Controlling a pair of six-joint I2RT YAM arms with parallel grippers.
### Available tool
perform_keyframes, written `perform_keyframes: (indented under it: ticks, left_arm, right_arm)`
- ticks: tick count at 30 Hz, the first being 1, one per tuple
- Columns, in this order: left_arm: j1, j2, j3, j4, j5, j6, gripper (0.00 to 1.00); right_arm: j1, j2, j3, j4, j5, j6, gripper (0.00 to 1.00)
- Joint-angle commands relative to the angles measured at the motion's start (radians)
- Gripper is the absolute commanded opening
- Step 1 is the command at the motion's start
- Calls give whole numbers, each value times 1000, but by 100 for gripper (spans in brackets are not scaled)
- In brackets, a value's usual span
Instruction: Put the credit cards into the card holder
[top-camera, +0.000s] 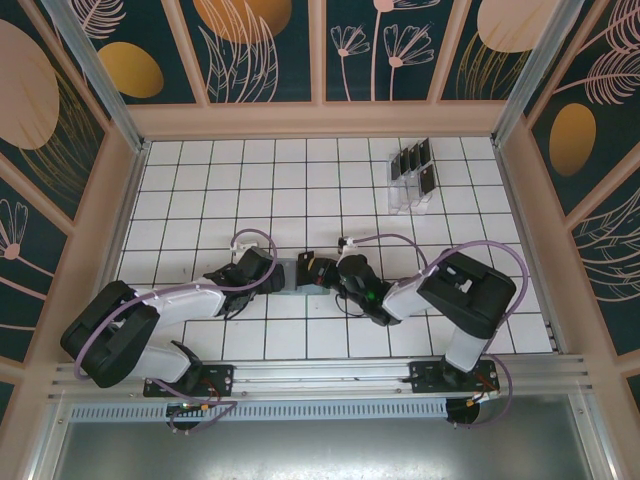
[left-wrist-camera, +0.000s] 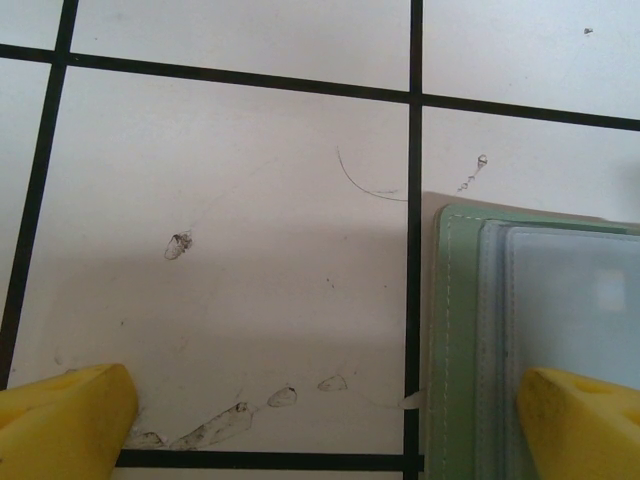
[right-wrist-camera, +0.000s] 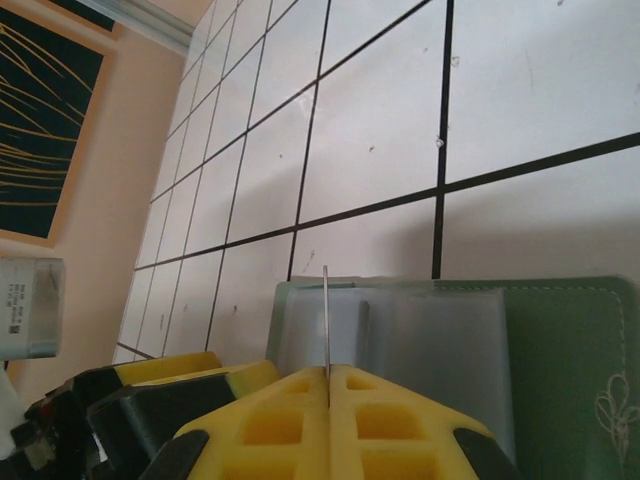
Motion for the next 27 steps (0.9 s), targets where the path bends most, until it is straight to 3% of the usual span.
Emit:
perform_keyframes:
  ticks: [1, 16, 27]
  left_arm:
    - [6, 7, -36, -82, 7, -27, 98]
    - [7, 4, -38, -82, 10, -25, 99]
    - [8, -50, -33, -113, -1, -24, 98]
  right_arm:
    - [13, 36, 12, 41, 32, 16, 0]
    - [29, 86, 24, 79, 22, 43, 0]
    - [23, 22, -38, 23, 28, 33, 0]
